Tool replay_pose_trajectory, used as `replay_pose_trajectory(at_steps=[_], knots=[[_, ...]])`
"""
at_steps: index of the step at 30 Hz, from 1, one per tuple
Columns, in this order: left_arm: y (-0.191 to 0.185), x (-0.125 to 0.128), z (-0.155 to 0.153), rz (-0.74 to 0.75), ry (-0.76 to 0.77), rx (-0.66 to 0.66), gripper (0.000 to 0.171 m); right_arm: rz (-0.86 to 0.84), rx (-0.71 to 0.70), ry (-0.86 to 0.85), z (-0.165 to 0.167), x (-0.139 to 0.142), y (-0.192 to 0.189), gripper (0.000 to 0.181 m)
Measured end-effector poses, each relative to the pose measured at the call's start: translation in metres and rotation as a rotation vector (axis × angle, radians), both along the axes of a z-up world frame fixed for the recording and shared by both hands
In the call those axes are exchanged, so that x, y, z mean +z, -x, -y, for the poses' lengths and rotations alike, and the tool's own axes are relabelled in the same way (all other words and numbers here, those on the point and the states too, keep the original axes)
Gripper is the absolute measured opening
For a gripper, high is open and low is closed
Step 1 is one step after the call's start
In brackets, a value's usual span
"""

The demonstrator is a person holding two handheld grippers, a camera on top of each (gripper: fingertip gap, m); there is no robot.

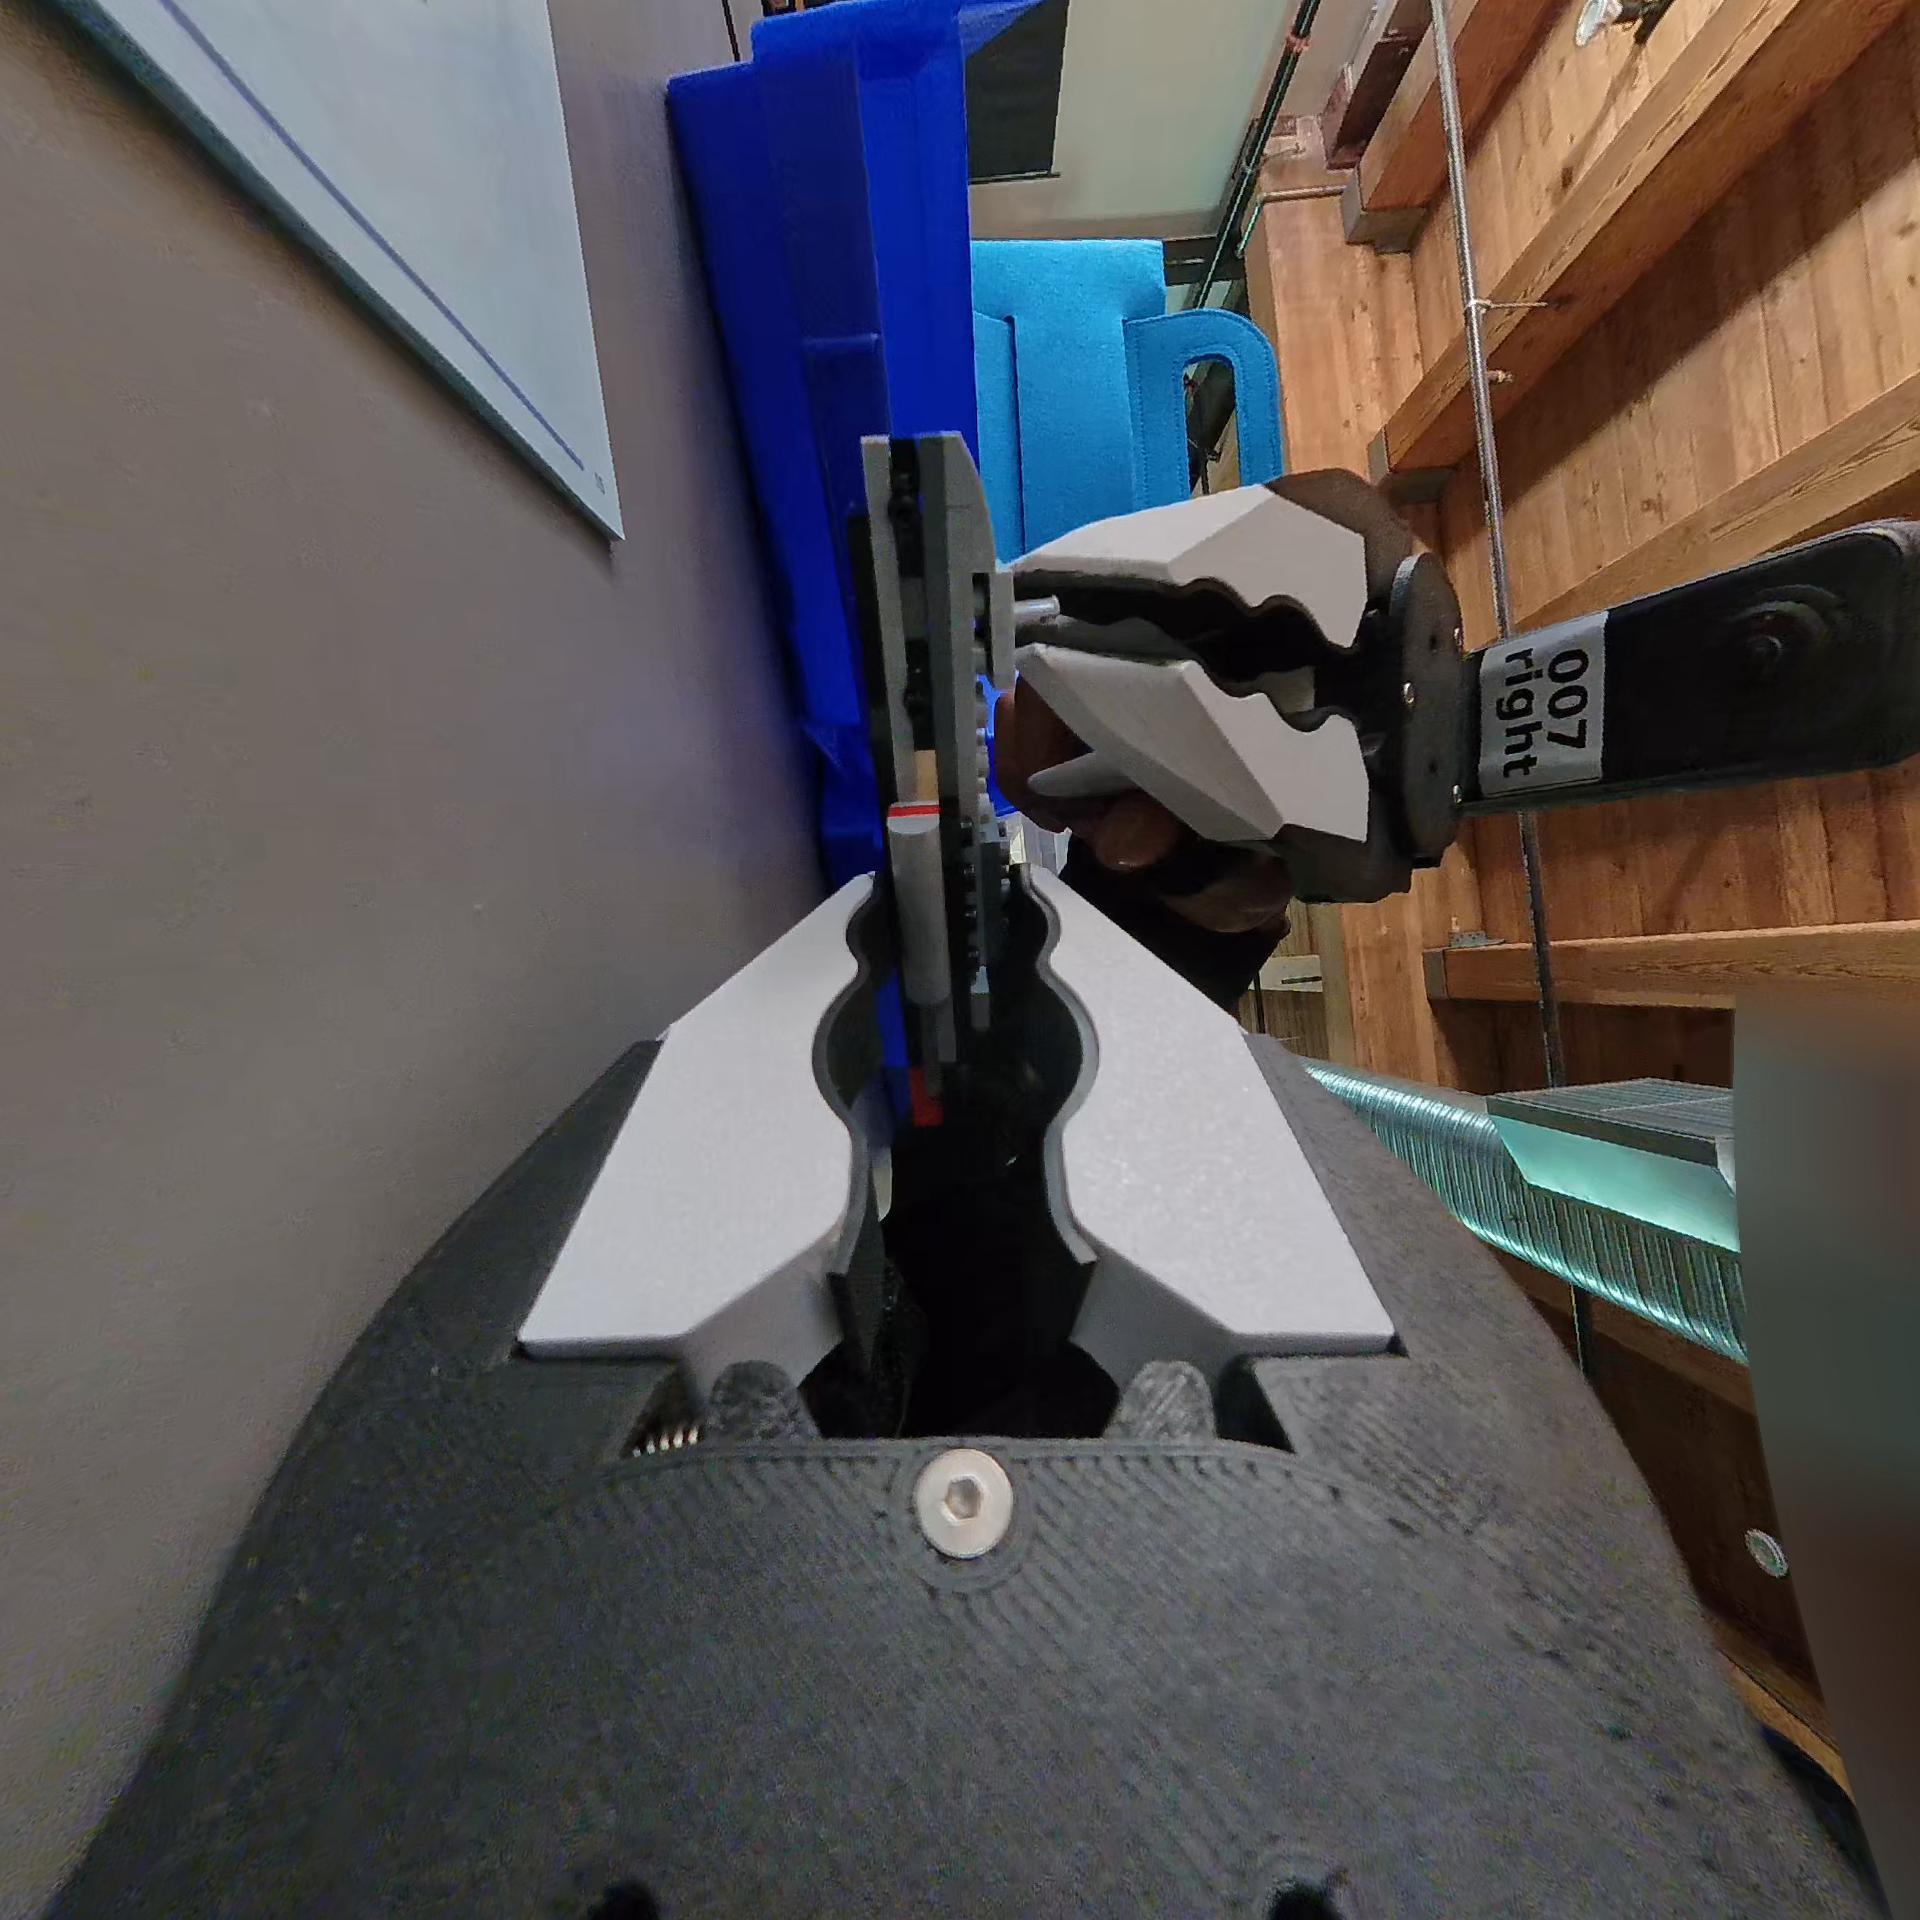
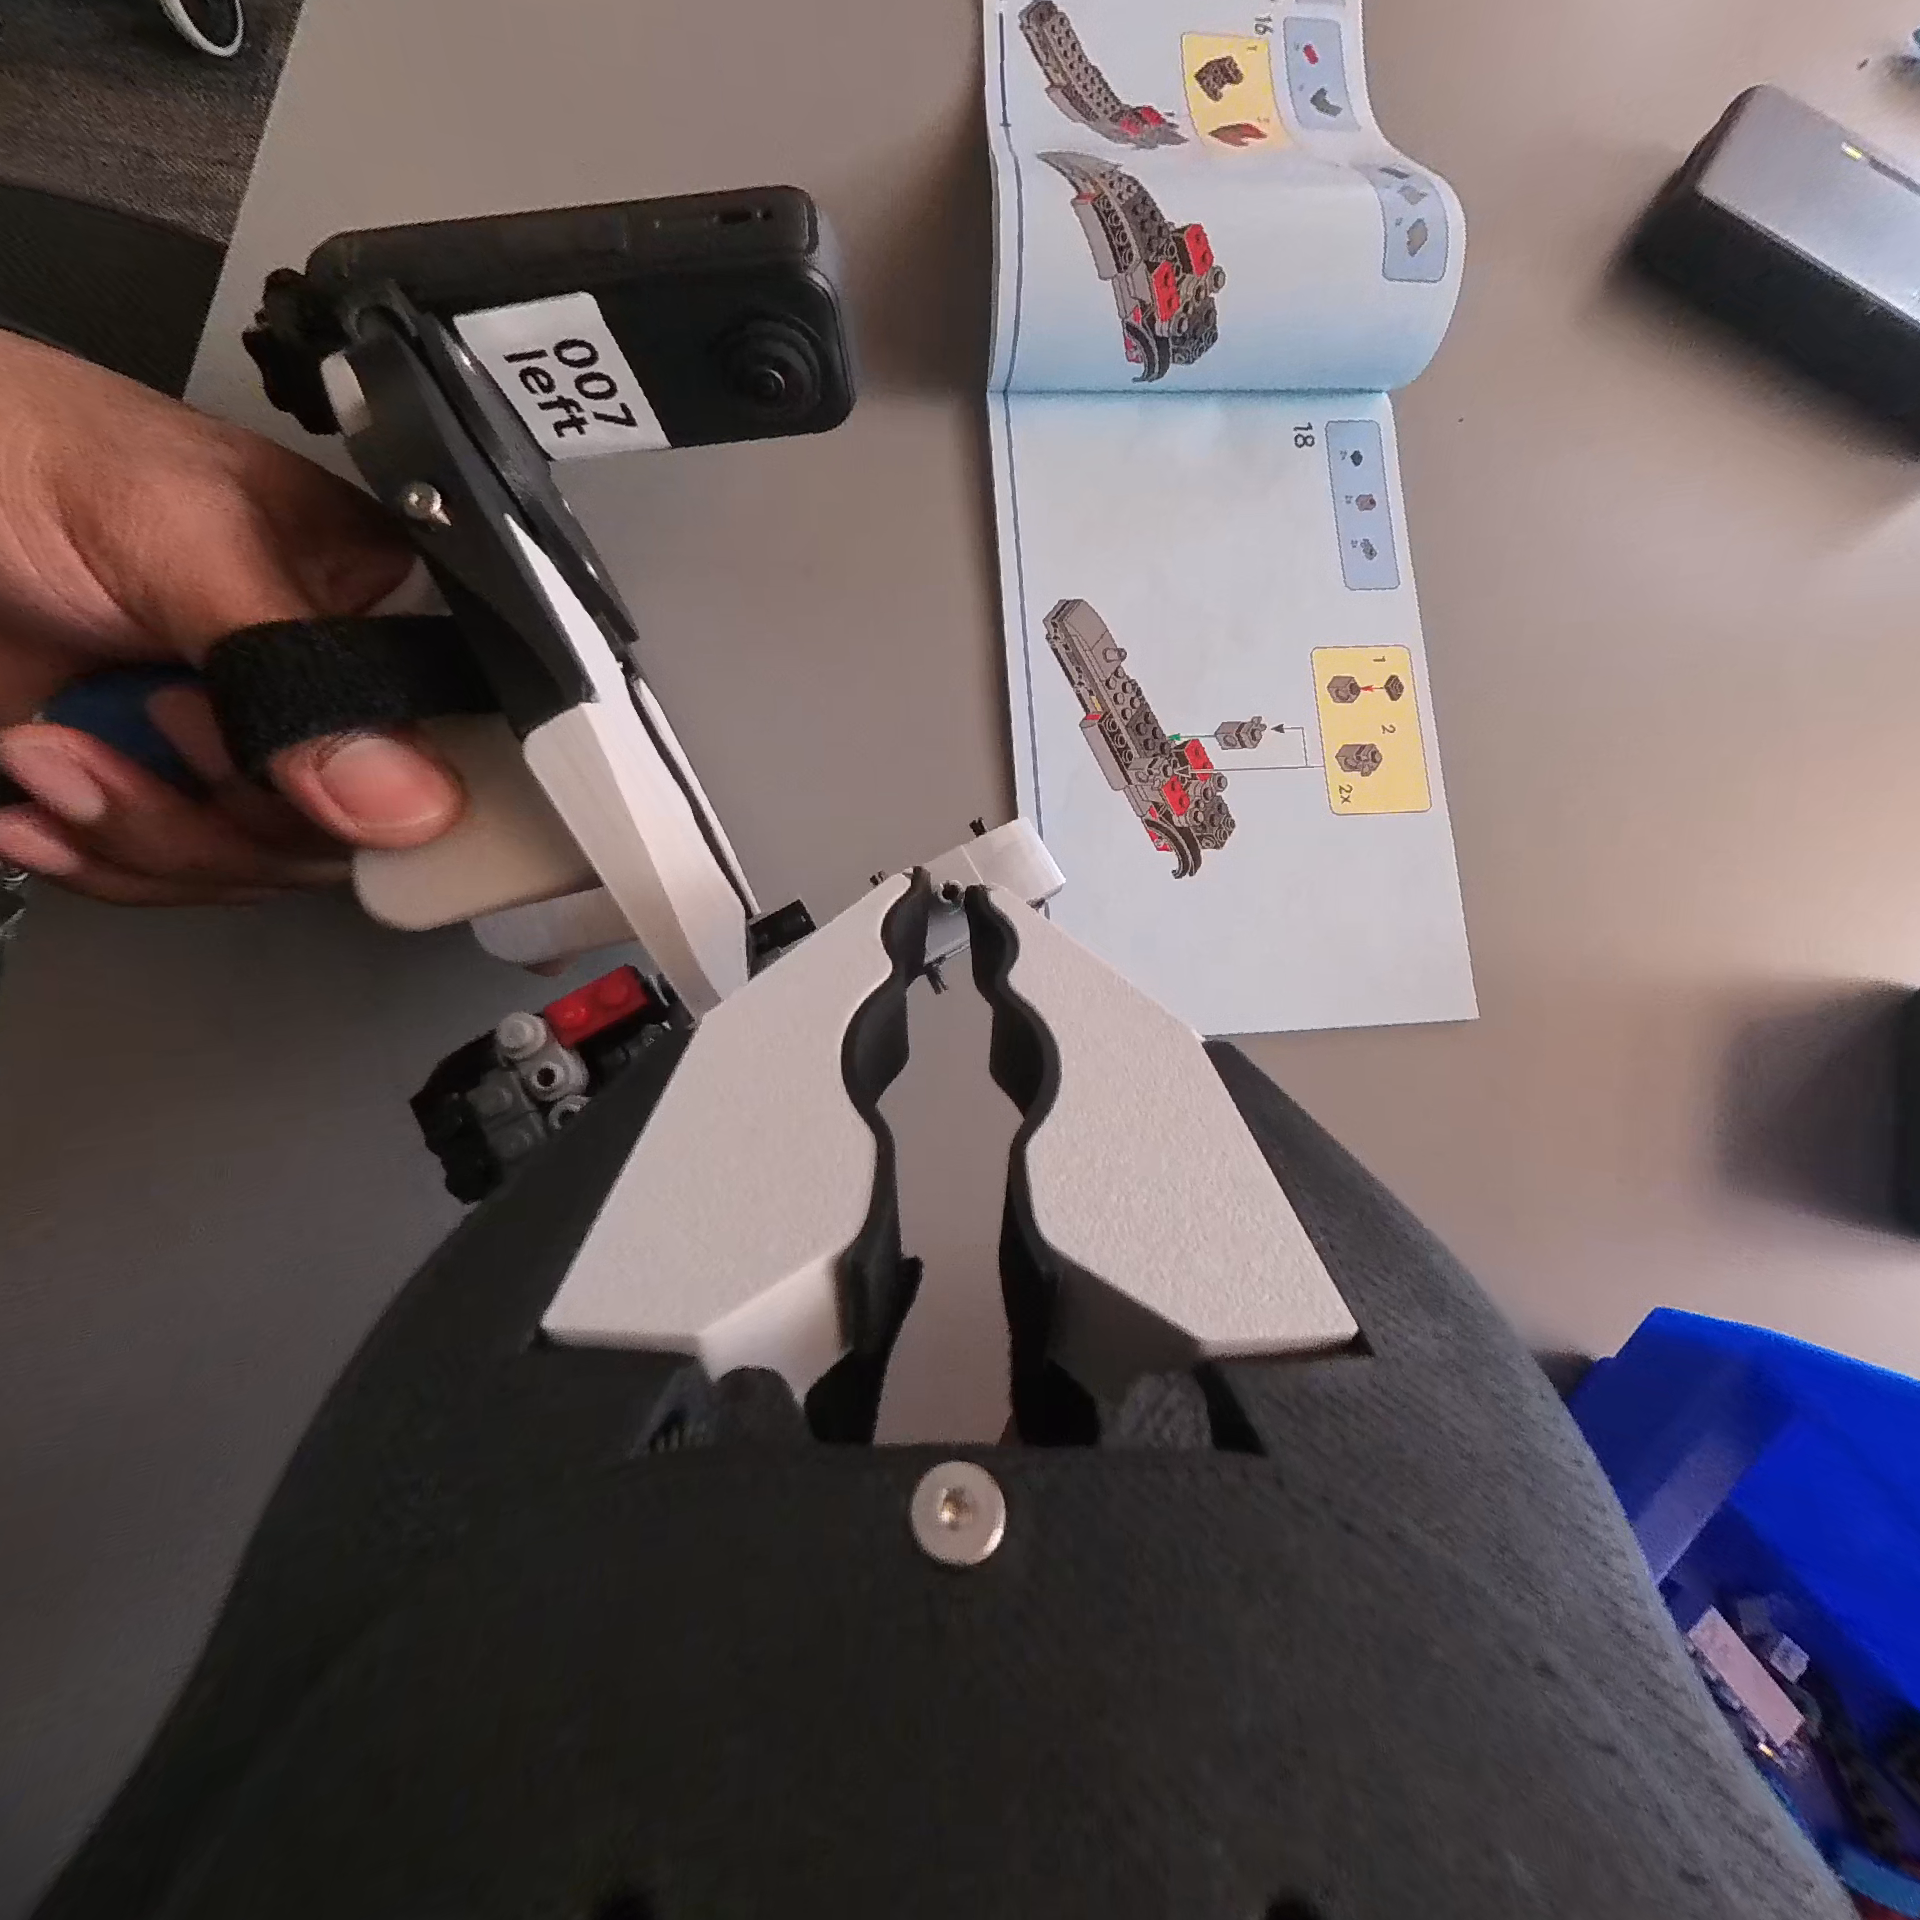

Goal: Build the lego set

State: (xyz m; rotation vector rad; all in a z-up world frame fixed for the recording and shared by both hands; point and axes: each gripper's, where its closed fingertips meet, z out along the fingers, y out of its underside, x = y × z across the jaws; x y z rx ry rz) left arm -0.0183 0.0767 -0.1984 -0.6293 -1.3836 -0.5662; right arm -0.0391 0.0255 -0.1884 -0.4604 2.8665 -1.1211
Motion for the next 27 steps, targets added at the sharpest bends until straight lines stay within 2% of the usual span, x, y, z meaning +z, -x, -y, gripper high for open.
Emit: replay_pose_trajectory(at_steps=[13,17,20,23,25,27], knots=[[0.0,0.0,0.0,-0.002,0.001,0.0,0.021,0.011,0.011,0.025,0.002,0.005,-0.003,0.01],[-0.001,0.001,0.0,-0.008,-0.003,-0.001,0.021,0.064,-0.025,0.077,0.004,0.015,0.0,0.015],[-0.002,0.003,0.0,-0.019,-0.012,-0.009,0.021,0.232,-0.204,0.154,0.005,0.025,0.018,0.025],[-0.005,0.007,-0.003,-0.042,-0.024,-0.036,0.021,0.579,-0.418,0.291,-0.003,0.029,0.032,0.036],[-0.007,0.01,-0.004,-0.059,-0.032,-0.05,0.021,0.75,-0.494,0.373,-0.01,0.03,0.035,0.041],[-0.009,0.013,-0.007,-0.072,-0.039,-0.072,0.021,0.849,-0.535,0.41,-0.016,0.024,0.033,0.041]])
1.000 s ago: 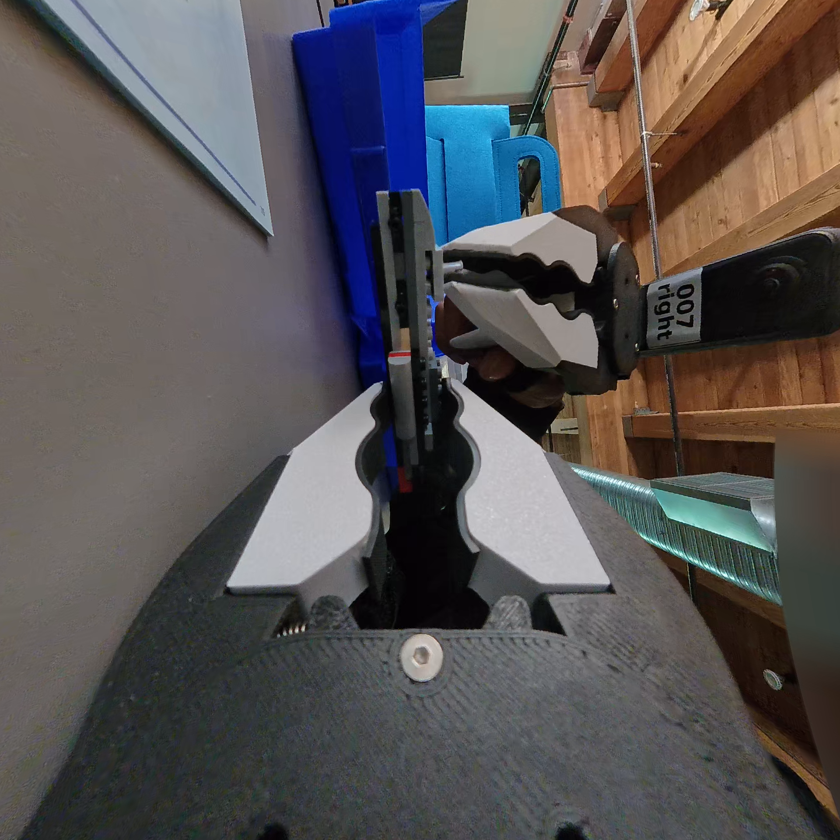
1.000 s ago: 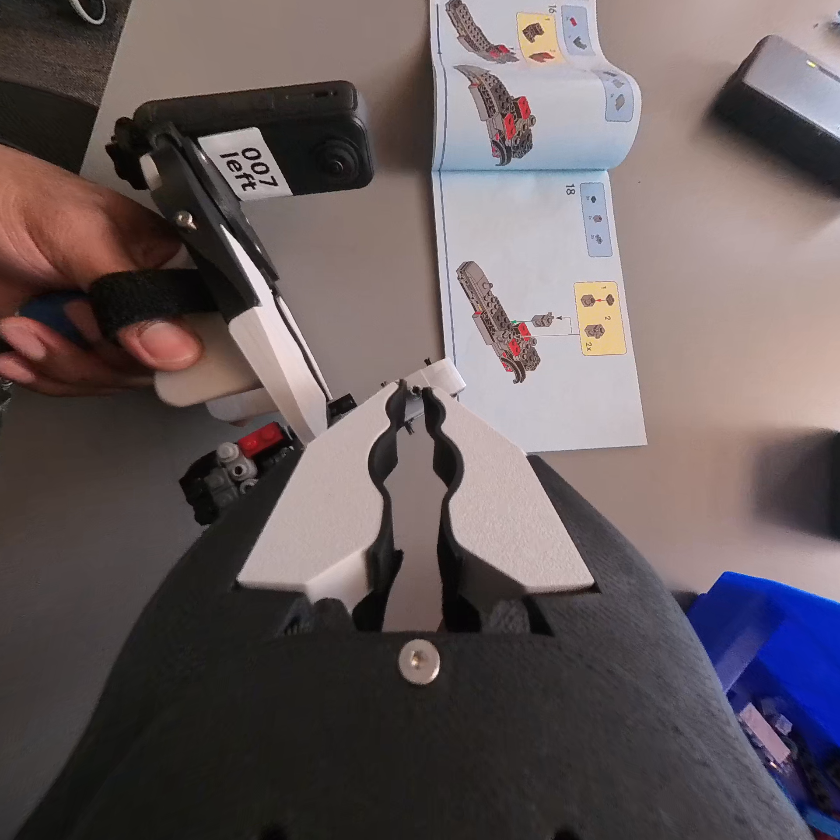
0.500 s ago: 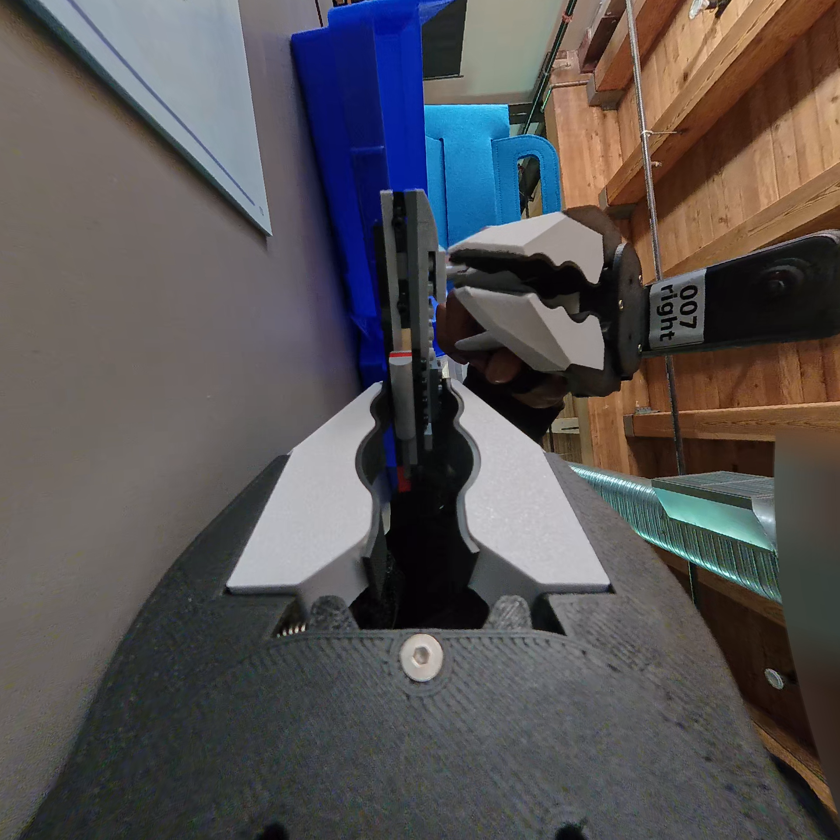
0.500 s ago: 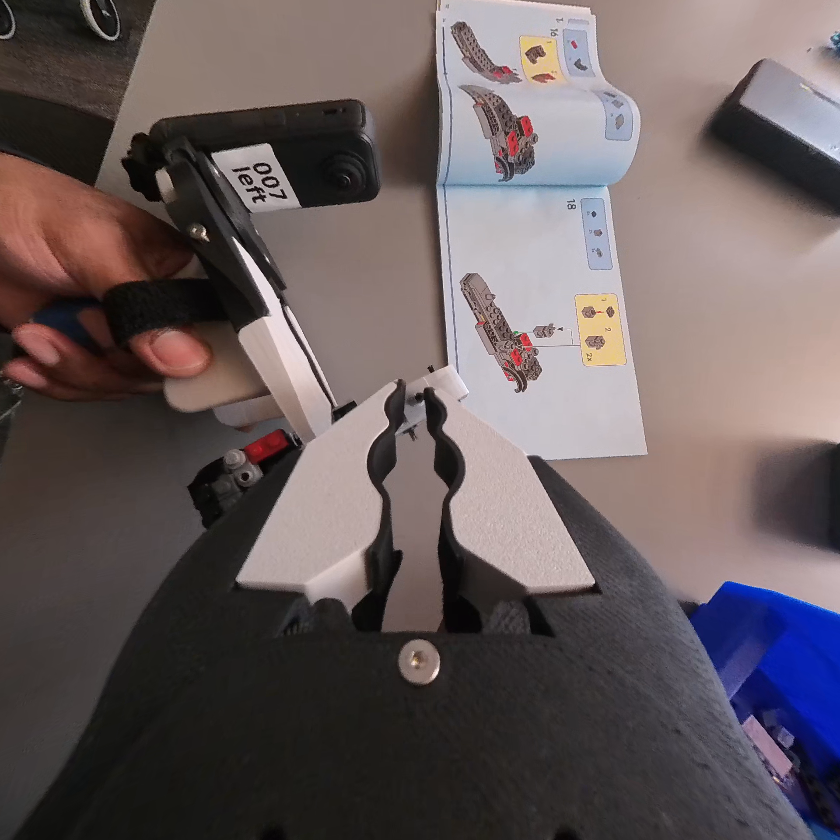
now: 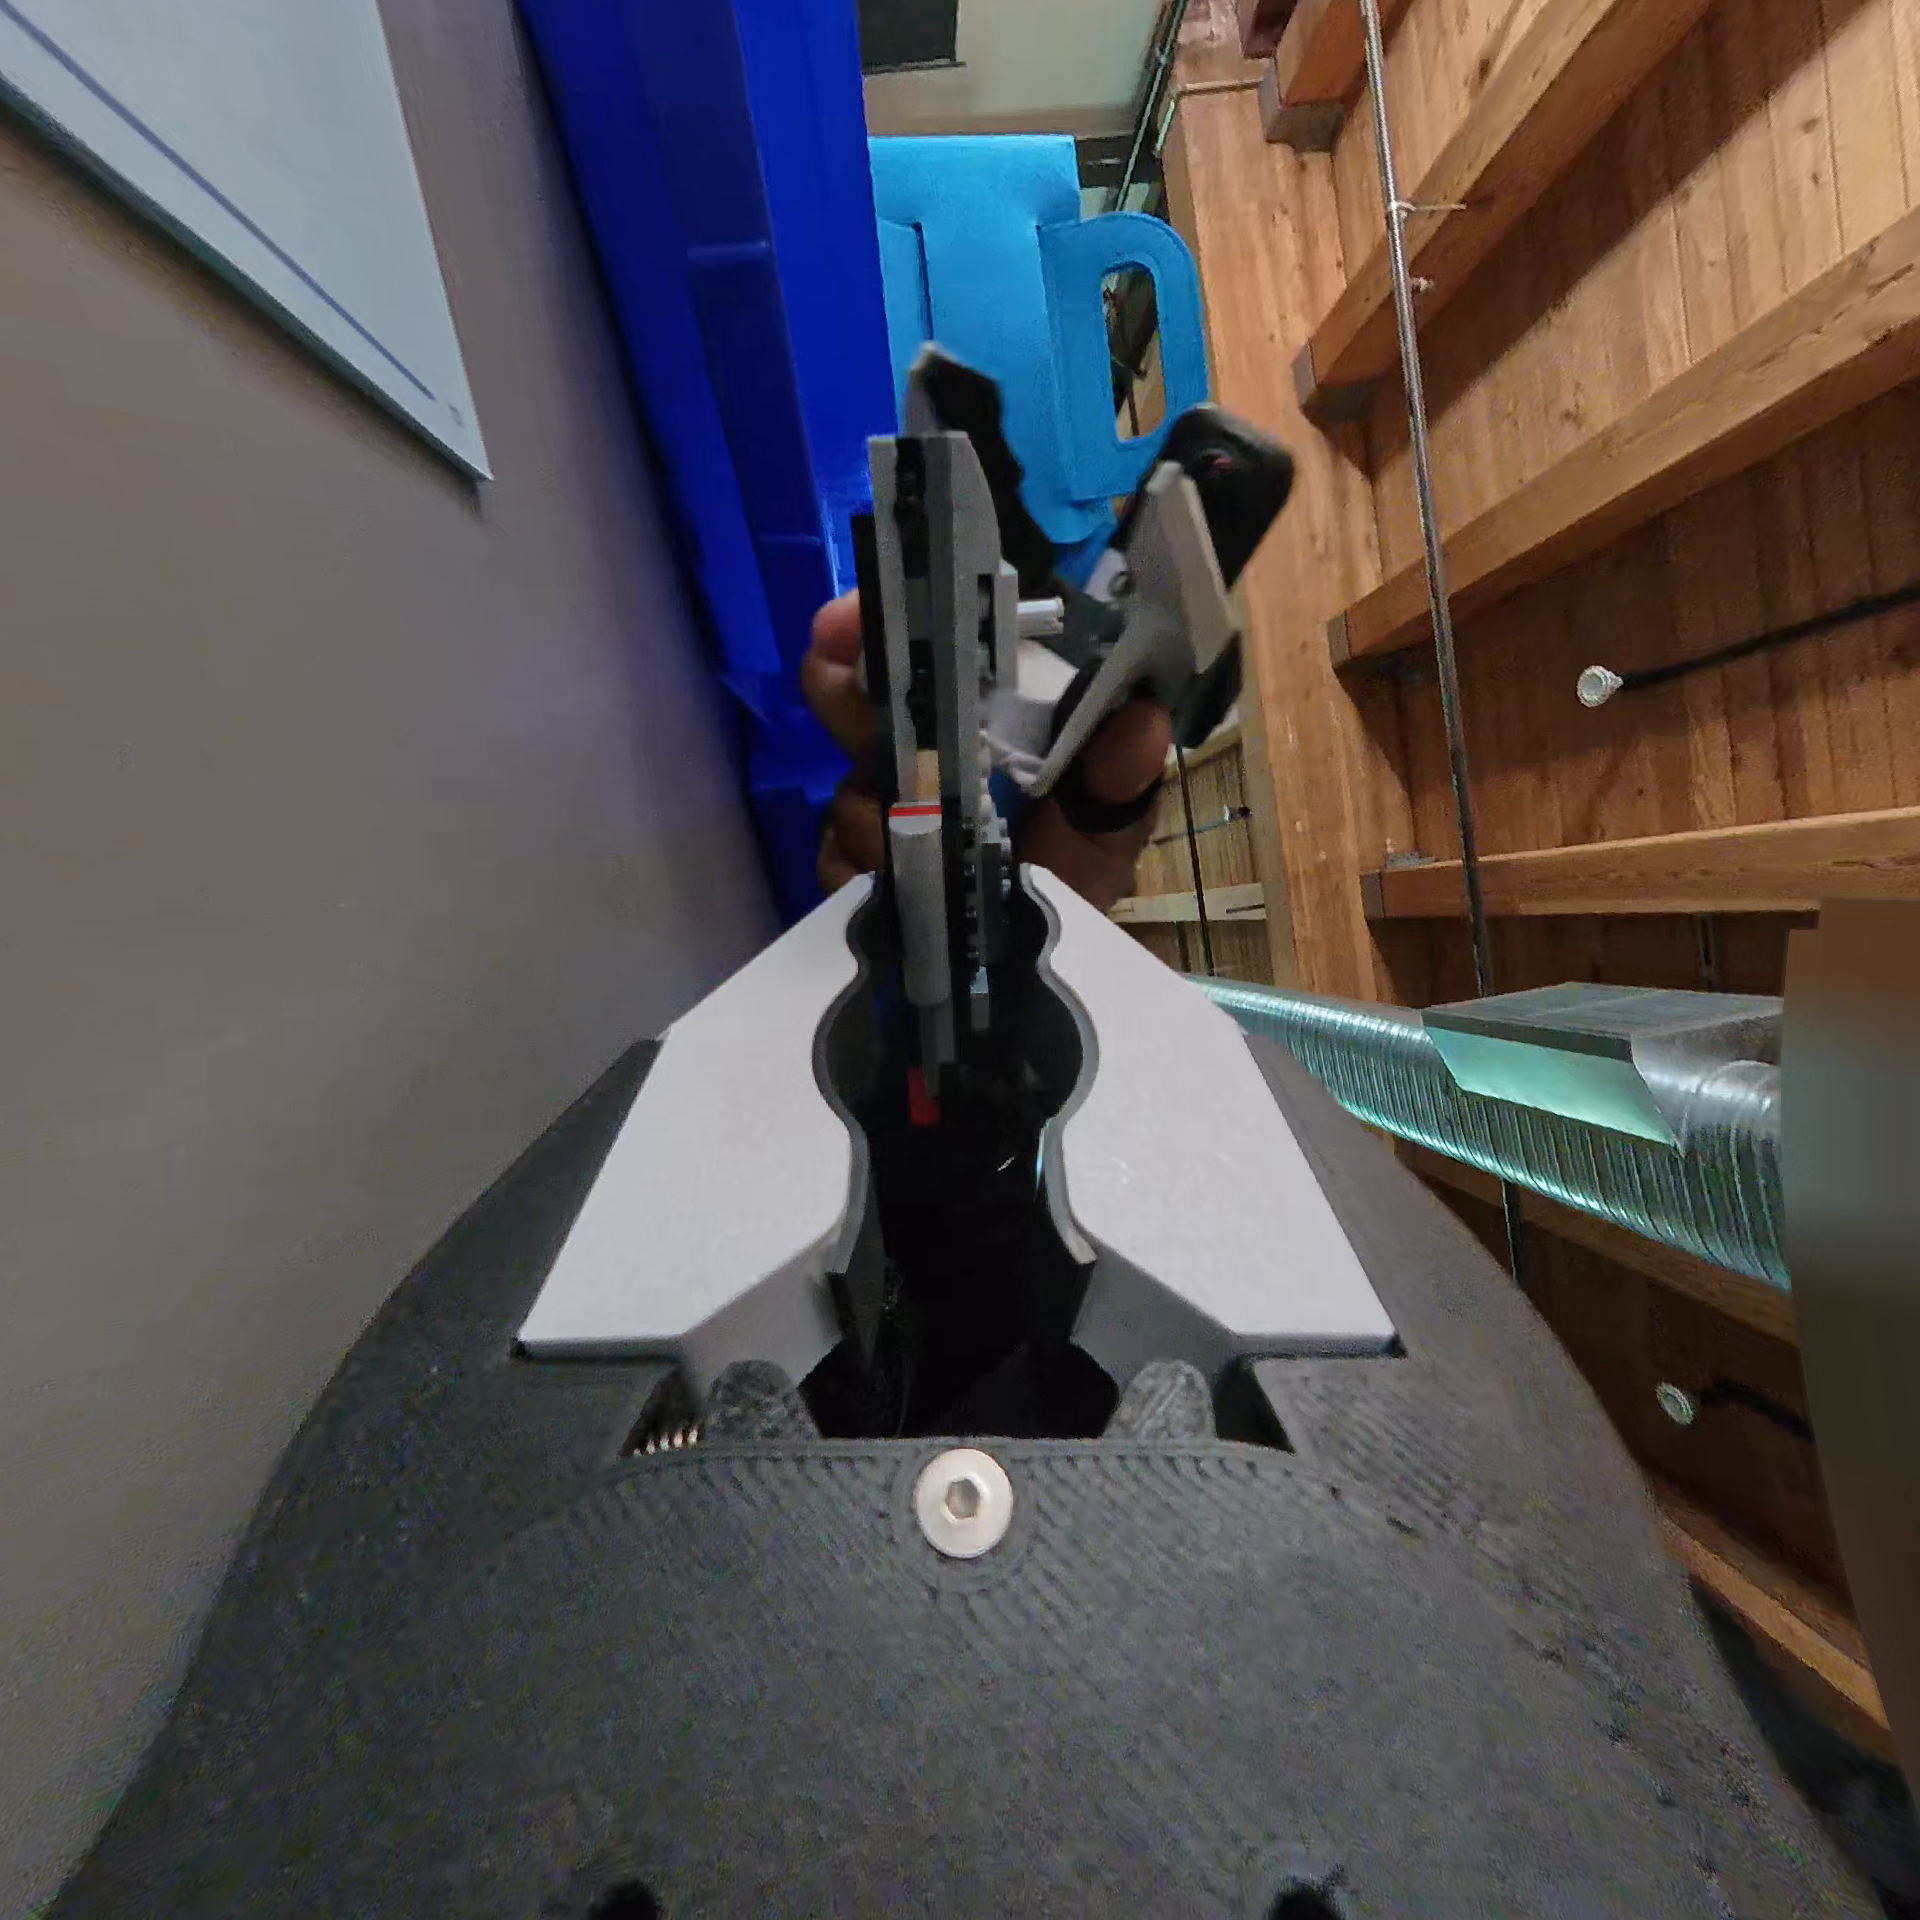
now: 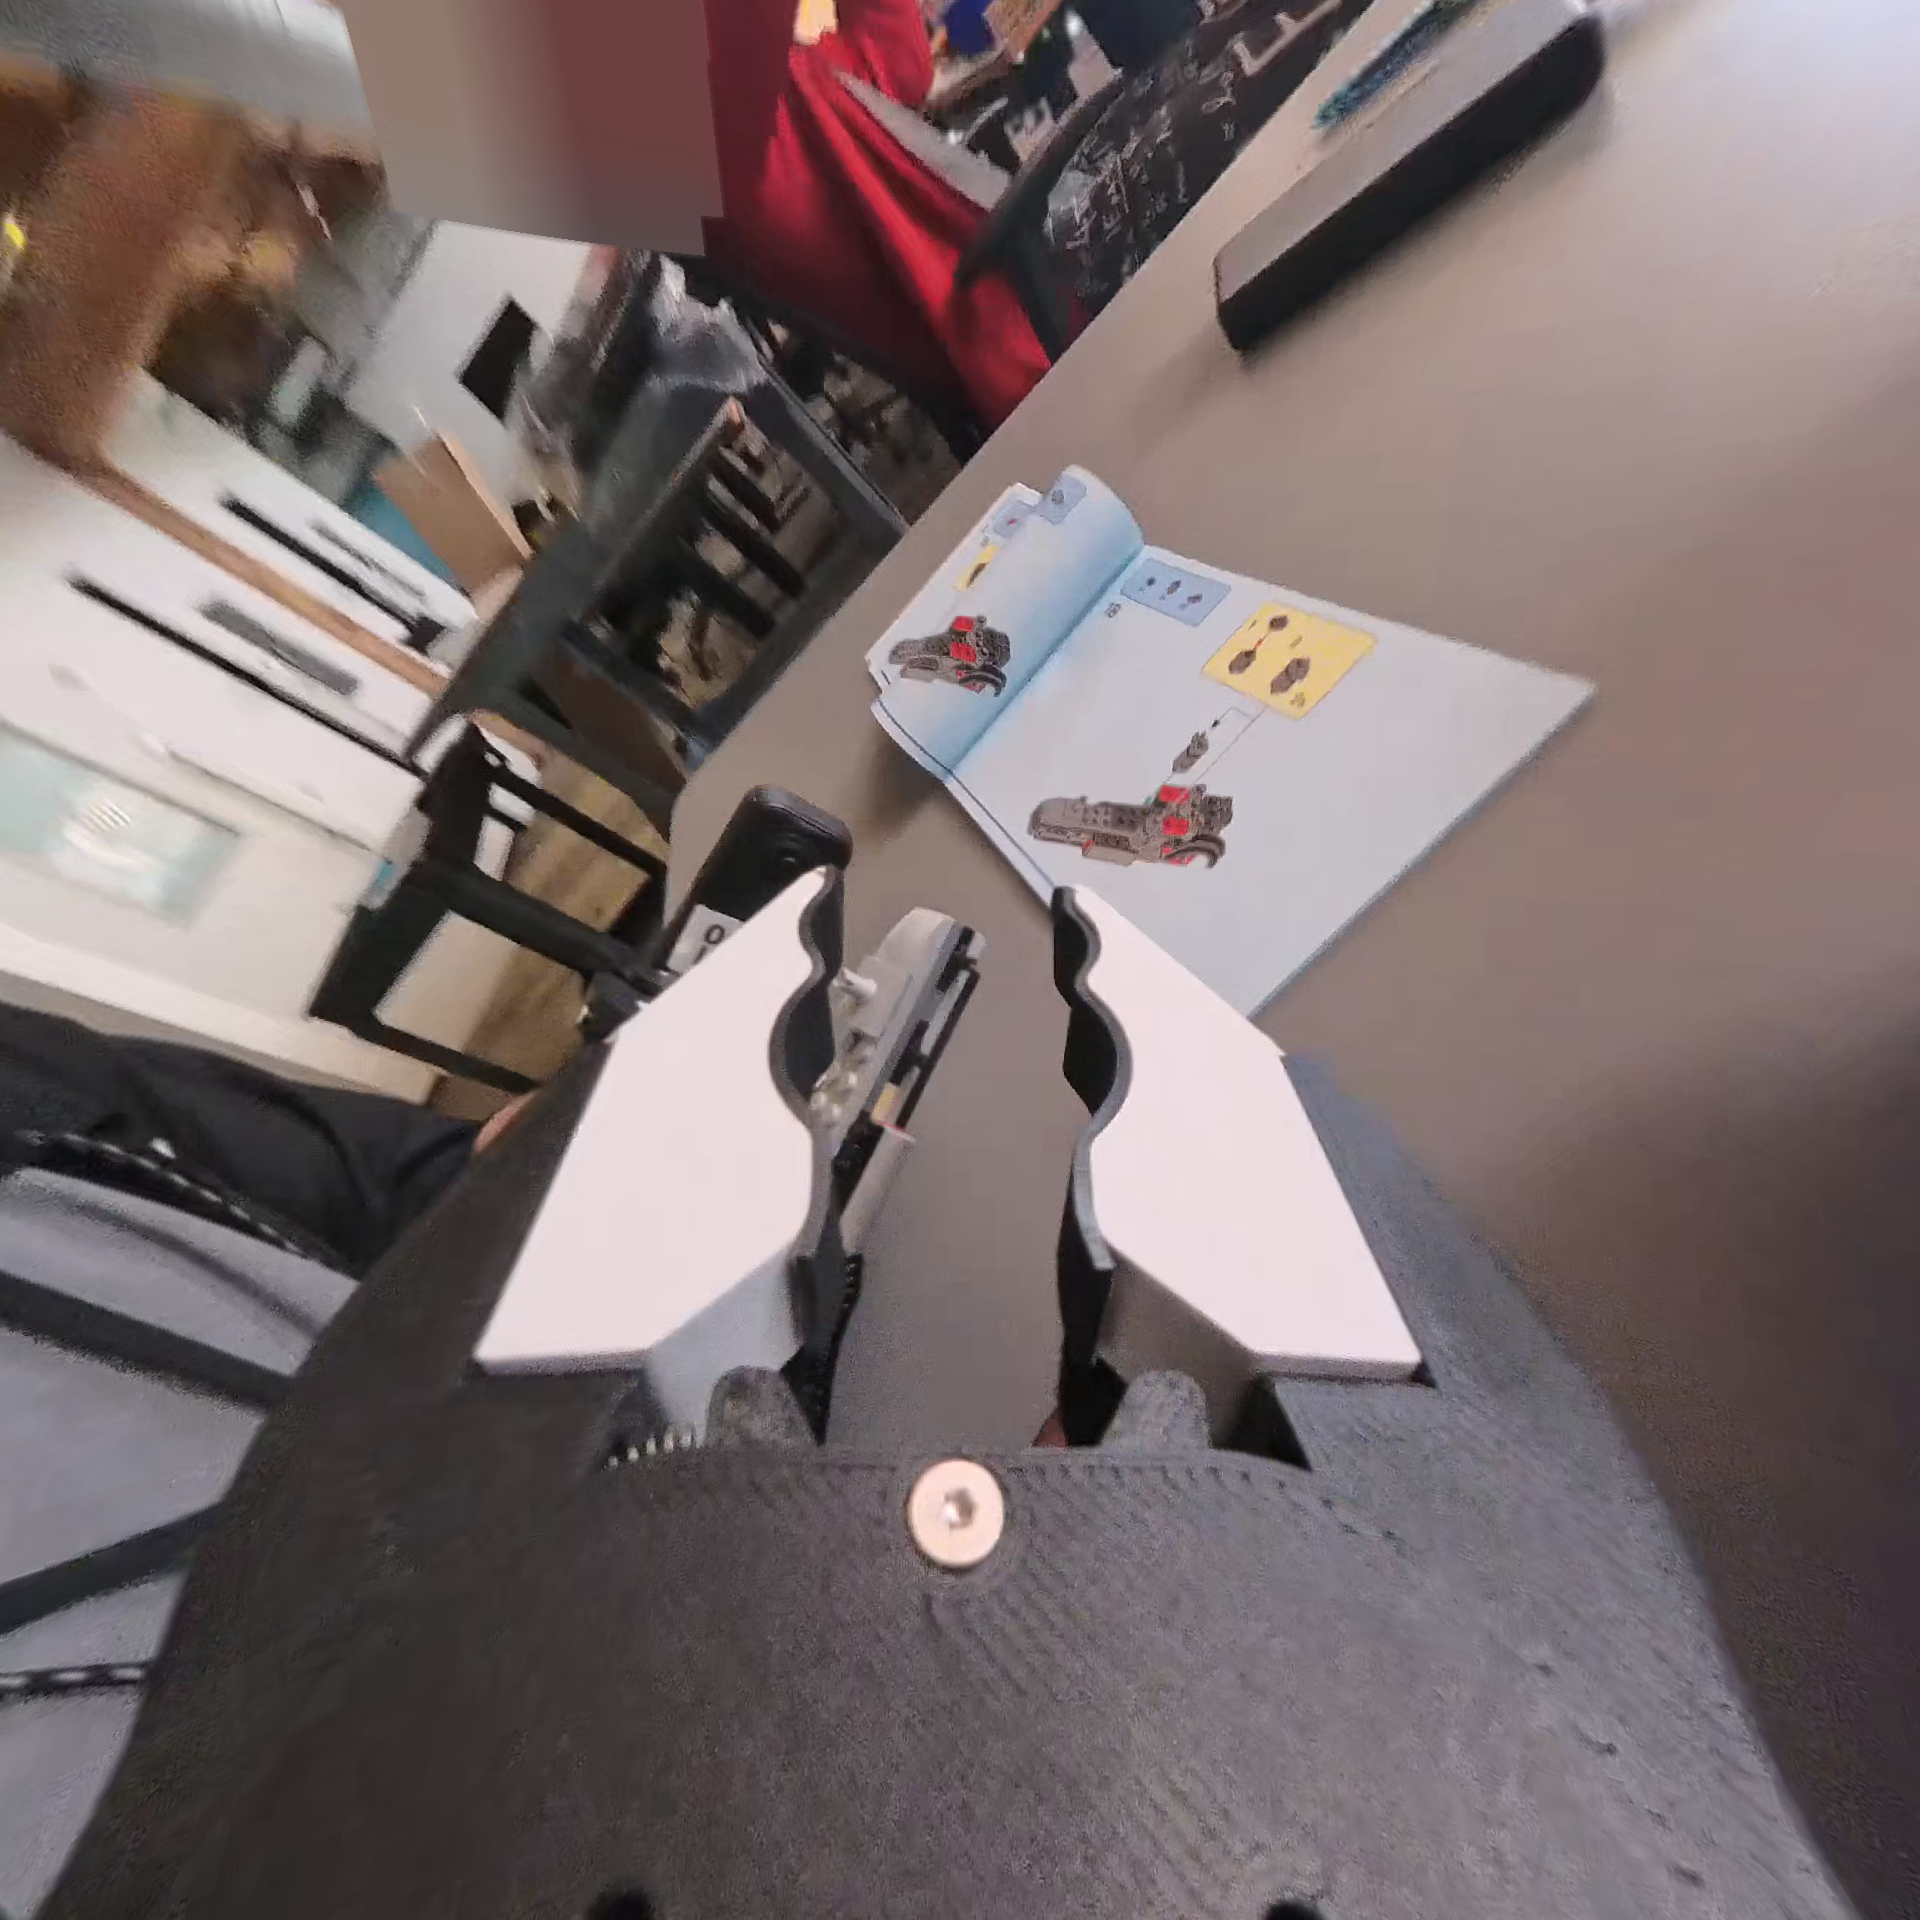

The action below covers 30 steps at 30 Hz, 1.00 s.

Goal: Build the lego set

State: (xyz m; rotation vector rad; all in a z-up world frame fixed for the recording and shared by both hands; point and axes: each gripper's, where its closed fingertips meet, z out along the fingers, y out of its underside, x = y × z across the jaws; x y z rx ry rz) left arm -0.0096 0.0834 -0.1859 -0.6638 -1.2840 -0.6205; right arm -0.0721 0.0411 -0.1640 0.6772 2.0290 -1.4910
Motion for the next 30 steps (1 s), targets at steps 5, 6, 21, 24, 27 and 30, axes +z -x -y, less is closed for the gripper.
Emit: replay_pose_trajectory(at_steps=[5,6,21,24,27,30], knots=[[-0.006,0.006,-0.006,-0.042,0.002,-0.045,0.021,0.173,0.041,0.075,-0.005,-0.014,-0.021,0.042],[-0.006,0.006,-0.007,-0.045,0.006,-0.05,0.021,0.189,0.049,0.091,-0.005,-0.014,-0.024,0.042],[-0.01,0.007,-0.012,-0.063,0.02,-0.075,0.021,0.233,0.098,0.127,-0.004,-0.01,-0.034,0.033],[-0.01,0.007,-0.012,-0.067,0.022,-0.075,0.022,0.233,0.099,0.125,-0.004,-0.01,-0.034,0.03],[-0.01,0.007,-0.012,-0.067,0.025,-0.075,0.021,0.234,0.103,0.125,-0.005,-0.011,-0.034,0.025],[-0.01,0.007,-0.013,-0.069,0.029,-0.077,0.021,0.227,0.108,0.126,-0.005,-0.011,-0.035,0.023]])
